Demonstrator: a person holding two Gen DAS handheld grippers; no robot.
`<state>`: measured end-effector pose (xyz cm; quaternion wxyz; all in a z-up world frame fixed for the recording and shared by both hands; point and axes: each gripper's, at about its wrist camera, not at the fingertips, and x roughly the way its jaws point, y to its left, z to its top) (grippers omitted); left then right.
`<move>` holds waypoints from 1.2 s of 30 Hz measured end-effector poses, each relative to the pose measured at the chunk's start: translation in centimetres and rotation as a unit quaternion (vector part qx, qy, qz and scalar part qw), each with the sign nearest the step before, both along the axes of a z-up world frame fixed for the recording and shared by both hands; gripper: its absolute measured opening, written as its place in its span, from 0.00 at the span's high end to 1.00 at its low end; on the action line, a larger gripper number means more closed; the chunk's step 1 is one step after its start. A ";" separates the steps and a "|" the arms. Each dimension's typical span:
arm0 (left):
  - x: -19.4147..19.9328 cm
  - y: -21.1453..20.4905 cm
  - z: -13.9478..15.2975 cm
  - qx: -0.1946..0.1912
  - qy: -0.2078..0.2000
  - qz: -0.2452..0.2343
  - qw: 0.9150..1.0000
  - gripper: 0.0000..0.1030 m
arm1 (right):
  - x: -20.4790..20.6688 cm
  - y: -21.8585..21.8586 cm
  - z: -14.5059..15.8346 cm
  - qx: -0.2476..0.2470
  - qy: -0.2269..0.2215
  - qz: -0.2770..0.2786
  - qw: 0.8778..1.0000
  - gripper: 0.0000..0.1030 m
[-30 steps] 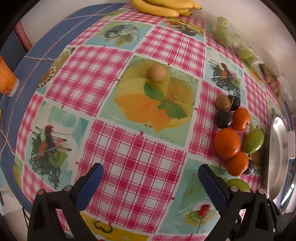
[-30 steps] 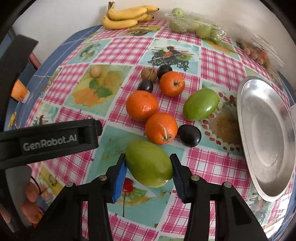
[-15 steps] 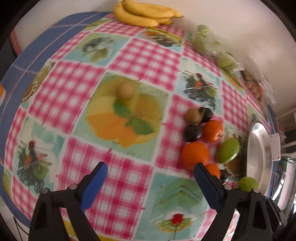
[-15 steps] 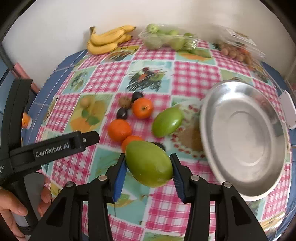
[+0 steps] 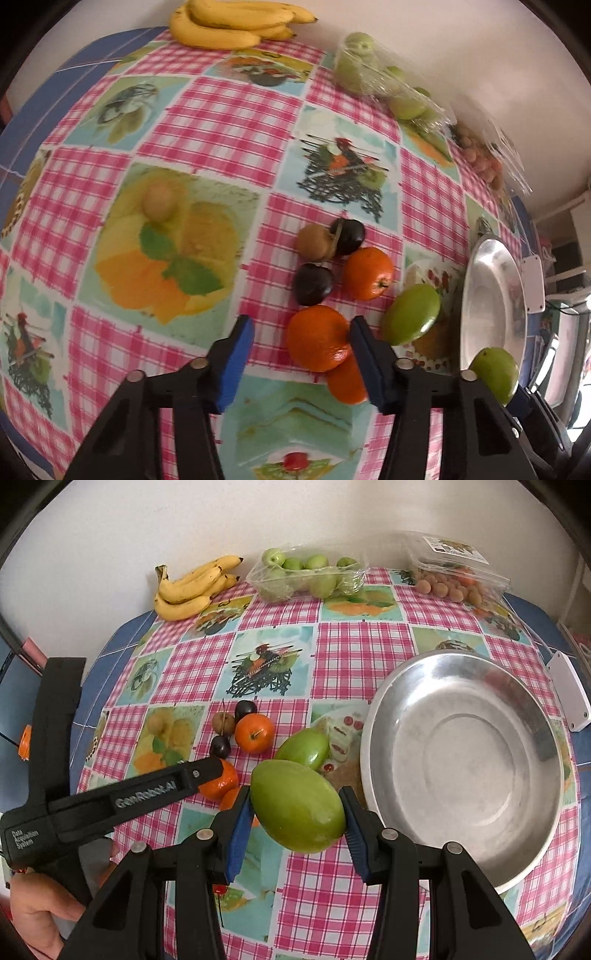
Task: Organize fruits
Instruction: 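Carry the mango toward the steel bowl with the right gripper while the left gripper grasps a tangerine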
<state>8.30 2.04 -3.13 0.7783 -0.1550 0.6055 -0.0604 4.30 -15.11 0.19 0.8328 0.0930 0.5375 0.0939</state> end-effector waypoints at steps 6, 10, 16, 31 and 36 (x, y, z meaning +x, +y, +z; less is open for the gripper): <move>0.1 -1.3 0.1 0.008 -0.002 -0.019 1.000 0.61 | 0.3 -0.5 0.2 0.006 -0.003 -0.004 1.000 0.53; 0.1 -1.2 0.2 0.009 -0.001 -0.019 1.000 0.61 | 0.4 -0.7 0.2 0.010 -0.003 -0.008 1.000 0.53; 0.0 -0.9 0.2 0.010 0.002 -0.010 1.000 0.62 | 0.5 -0.8 0.3 0.012 -0.004 -0.009 1.000 0.53; -0.5 2.3 1.7 0.016 -0.008 0.043 0.999 0.62 | 0.5 -1.2 0.2 0.015 0.002 -0.011 1.000 0.53; -0.2 1.5 2.6 0.031 -0.014 0.035 0.999 0.62 | 0.8 -2.9 -0.1 0.010 0.012 -0.031 0.999 0.53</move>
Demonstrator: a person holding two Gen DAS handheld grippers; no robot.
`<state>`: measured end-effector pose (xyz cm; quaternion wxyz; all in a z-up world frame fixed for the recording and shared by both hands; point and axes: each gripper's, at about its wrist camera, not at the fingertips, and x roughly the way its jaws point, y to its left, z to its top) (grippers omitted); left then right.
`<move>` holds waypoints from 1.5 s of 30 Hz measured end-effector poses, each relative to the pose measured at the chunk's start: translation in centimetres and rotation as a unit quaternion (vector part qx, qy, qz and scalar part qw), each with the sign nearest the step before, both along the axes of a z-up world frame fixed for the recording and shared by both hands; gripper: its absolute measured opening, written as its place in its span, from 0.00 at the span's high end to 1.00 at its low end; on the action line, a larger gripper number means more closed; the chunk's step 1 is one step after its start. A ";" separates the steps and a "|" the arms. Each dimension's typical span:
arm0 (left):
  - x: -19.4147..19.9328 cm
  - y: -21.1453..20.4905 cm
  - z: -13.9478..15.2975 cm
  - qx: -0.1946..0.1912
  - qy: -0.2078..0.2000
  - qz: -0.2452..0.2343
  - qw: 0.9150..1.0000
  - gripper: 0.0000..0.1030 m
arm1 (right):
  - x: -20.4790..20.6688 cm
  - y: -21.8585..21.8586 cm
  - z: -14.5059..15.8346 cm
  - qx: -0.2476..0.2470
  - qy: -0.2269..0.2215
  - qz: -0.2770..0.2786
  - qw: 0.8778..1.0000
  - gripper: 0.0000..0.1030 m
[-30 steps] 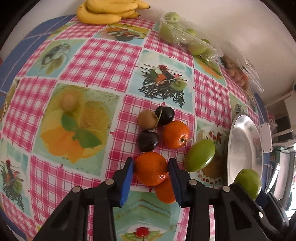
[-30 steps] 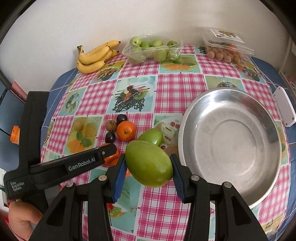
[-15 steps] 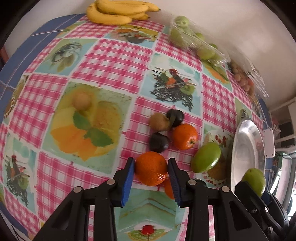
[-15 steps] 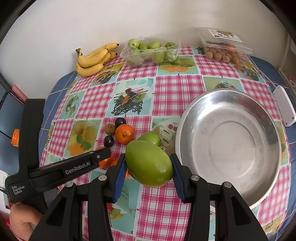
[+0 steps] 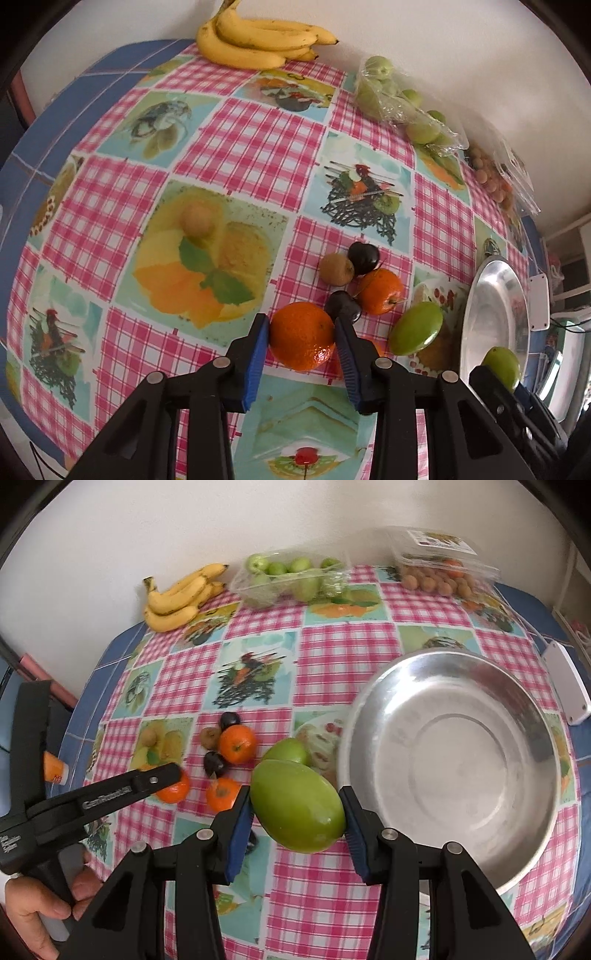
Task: Organize fruits
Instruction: 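Carry the mango toward the steel bowl with the right gripper while the left gripper grasps a tangerine, then lower the mango into the bowl with the right gripper while the left gripper drops the tangerine in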
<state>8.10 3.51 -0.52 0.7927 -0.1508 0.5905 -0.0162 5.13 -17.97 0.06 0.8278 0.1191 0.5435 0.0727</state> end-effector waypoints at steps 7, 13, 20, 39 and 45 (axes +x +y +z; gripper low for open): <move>1.2 -4.8 1.8 -0.006 -0.014 -0.053 0.998 0.62 | 0.4 -5.4 -1.3 -0.024 0.021 -0.079 0.996 0.53; 1.5 -11.3 2.8 -0.018 -0.021 -0.121 0.992 0.62 | 0.1 -9.1 -2.4 -0.020 0.045 -0.134 0.990 0.53; 1.4 -16.3 2.2 -0.029 -0.014 -0.161 0.986 0.62 | -0.3 -10.7 -3.8 -0.018 0.074 -0.149 0.986 0.53; 1.7 -18.0 0.6 -0.033 0.010 -0.160 0.987 0.57 | -0.3 -10.3 -3.9 -0.027 0.095 -0.144 0.985 0.53; 1.9 -16.9 1.8 -0.020 -0.001 -0.154 0.988 0.55 | -0.4 -10.5 -3.3 -0.026 0.085 -0.147 0.985 0.53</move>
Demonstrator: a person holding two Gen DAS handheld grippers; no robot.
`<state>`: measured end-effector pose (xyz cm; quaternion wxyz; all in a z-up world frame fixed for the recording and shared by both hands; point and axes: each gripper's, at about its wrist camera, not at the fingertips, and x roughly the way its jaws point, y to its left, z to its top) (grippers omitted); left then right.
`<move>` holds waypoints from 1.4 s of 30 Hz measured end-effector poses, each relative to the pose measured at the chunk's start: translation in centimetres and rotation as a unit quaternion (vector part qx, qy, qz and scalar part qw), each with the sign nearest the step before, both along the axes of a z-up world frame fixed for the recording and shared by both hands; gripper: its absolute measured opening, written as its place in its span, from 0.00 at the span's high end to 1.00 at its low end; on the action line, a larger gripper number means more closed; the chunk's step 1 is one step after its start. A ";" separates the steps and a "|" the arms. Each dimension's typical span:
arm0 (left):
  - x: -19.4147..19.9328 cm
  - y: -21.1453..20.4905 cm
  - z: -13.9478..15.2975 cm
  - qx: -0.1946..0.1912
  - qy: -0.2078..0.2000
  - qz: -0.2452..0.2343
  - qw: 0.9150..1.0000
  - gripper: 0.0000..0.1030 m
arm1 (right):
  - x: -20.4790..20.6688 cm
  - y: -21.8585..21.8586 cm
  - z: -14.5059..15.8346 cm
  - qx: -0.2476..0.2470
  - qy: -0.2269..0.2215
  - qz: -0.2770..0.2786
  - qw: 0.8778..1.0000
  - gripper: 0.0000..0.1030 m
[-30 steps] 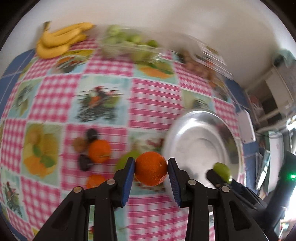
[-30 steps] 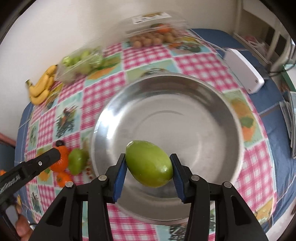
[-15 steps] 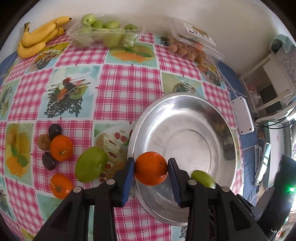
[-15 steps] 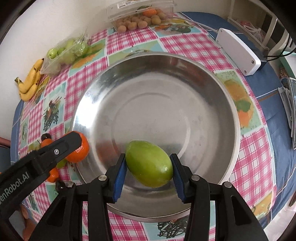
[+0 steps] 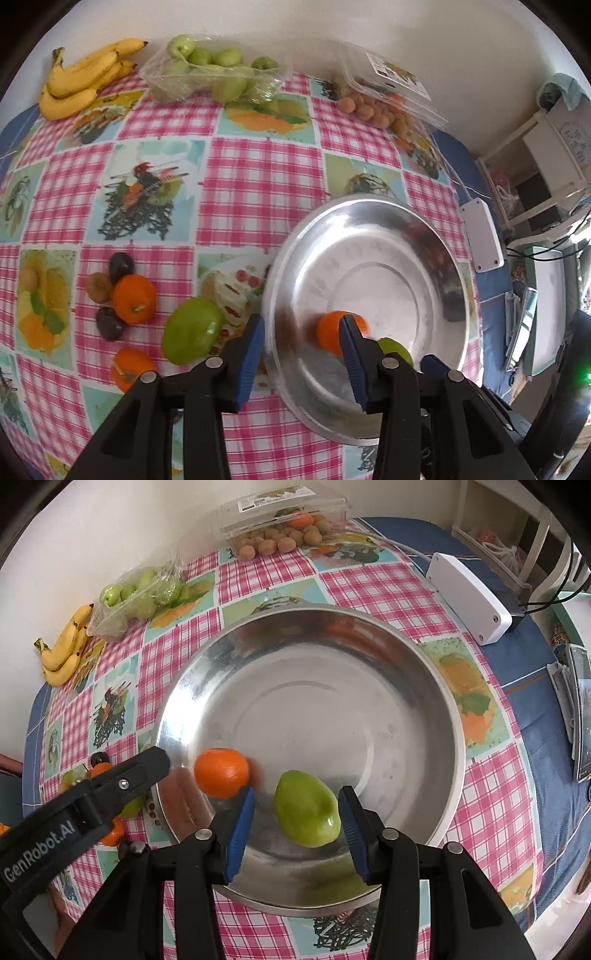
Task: Organize fruits
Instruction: 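Lower the mango into the bowl with the right gripper while the left gripper drops the tangerine in, then open both grippers and withdraw them from the steel bowl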
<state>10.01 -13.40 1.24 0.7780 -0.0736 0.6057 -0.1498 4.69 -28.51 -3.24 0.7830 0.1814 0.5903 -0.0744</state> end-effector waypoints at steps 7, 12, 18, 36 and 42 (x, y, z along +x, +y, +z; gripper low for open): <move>0.8 2.7 0.5 0.067 -0.019 0.018 0.997 0.40 | 0.1 -0.3 -0.2 0.001 0.009 -0.010 1.000 0.46; 1.3 5.0 0.2 0.131 -0.033 0.027 0.990 0.19 | 0.2 -0.2 -0.3 -0.006 0.016 -0.006 1.000 0.37; 1.2 7.8 0.4 0.158 -0.048 0.047 0.985 0.00 | 0.4 0.5 -0.4 -0.016 0.022 0.006 1.000 0.36; -0.7 12.9 -0.2 0.155 -0.054 0.089 0.982 0.00 | 0.8 1.8 0.5 -0.021 0.012 0.017 1.000 0.35; -1.8 15.1 -0.8 0.157 -0.058 0.112 0.980 0.00 | 0.7 2.0 1.1 -0.013 -0.011 0.033 0.999 0.35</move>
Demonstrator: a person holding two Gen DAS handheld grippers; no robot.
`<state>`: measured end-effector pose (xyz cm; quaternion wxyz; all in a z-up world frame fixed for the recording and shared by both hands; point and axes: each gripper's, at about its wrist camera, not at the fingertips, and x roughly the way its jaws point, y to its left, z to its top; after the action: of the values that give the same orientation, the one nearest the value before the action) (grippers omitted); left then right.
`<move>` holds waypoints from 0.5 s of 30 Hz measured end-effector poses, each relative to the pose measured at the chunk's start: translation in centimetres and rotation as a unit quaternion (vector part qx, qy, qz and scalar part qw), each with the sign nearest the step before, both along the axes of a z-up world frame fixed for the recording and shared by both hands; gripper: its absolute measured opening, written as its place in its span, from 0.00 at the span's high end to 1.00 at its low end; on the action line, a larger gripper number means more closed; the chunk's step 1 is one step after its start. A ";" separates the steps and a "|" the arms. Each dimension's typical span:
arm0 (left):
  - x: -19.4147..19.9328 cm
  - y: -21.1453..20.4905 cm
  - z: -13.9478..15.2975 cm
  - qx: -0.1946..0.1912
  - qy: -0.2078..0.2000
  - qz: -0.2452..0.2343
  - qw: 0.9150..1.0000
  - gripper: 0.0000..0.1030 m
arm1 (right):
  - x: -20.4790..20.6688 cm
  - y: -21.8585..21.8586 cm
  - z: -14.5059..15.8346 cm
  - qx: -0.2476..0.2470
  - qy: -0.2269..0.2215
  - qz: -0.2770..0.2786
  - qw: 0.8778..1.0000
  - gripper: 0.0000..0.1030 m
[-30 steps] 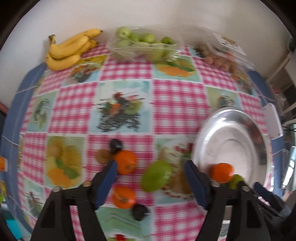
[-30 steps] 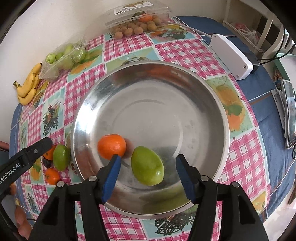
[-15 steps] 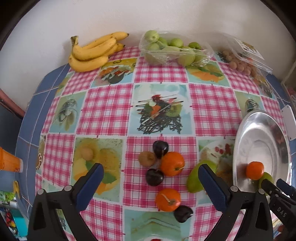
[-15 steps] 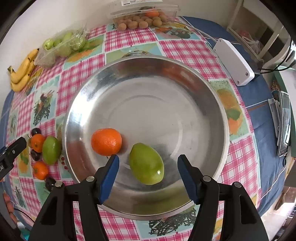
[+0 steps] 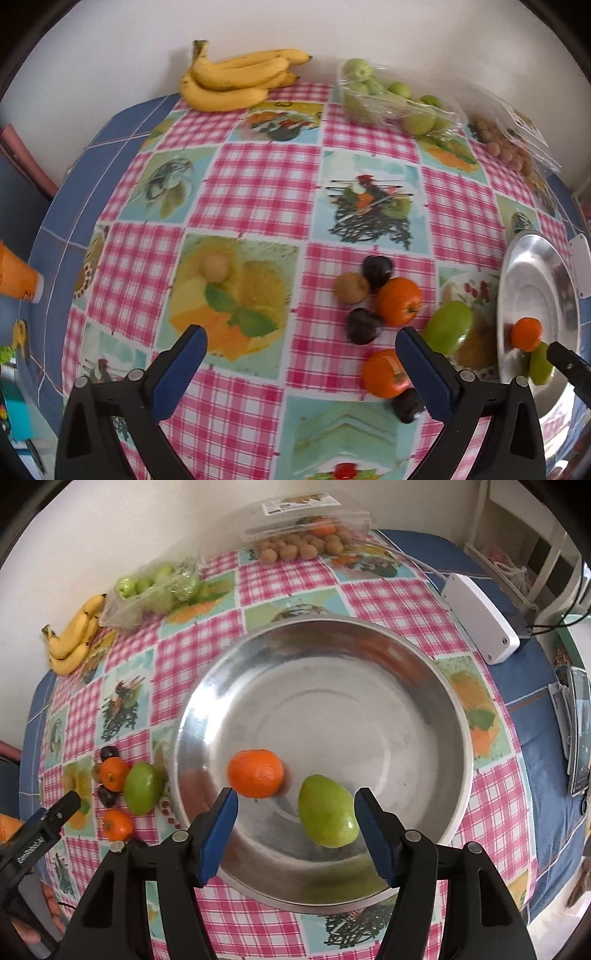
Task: Organize fruits
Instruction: 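Open both grippers and withdraw them from the steel bowl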
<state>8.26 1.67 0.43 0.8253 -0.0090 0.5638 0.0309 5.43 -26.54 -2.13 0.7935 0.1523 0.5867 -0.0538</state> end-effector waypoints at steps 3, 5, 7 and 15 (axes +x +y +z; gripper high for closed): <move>-0.3 1.1 -0.5 0.002 0.007 0.006 1.000 0.00 | -0.1 0.1 -0.3 0.003 0.004 0.002 1.000 0.35; -0.4 2.0 -0.4 -0.001 0.005 0.014 1.000 0.00 | 0.0 0.2 -0.6 0.006 0.010 0.001 1.000 0.35; -0.5 3.0 0.0 -0.012 0.000 0.026 1.000 0.00 | 0.1 0.1 -0.8 0.013 0.014 -0.002 1.000 0.35; -0.2 5.0 0.4 -0.044 -0.003 0.049 0.998 0.00 | -0.1 0.4 -0.9 0.020 0.001 -0.001 1.000 0.22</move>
<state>8.07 6.66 0.79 0.8233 -0.0725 0.5611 0.0464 5.38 -26.13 -3.03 0.7898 0.1686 0.5882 -0.0427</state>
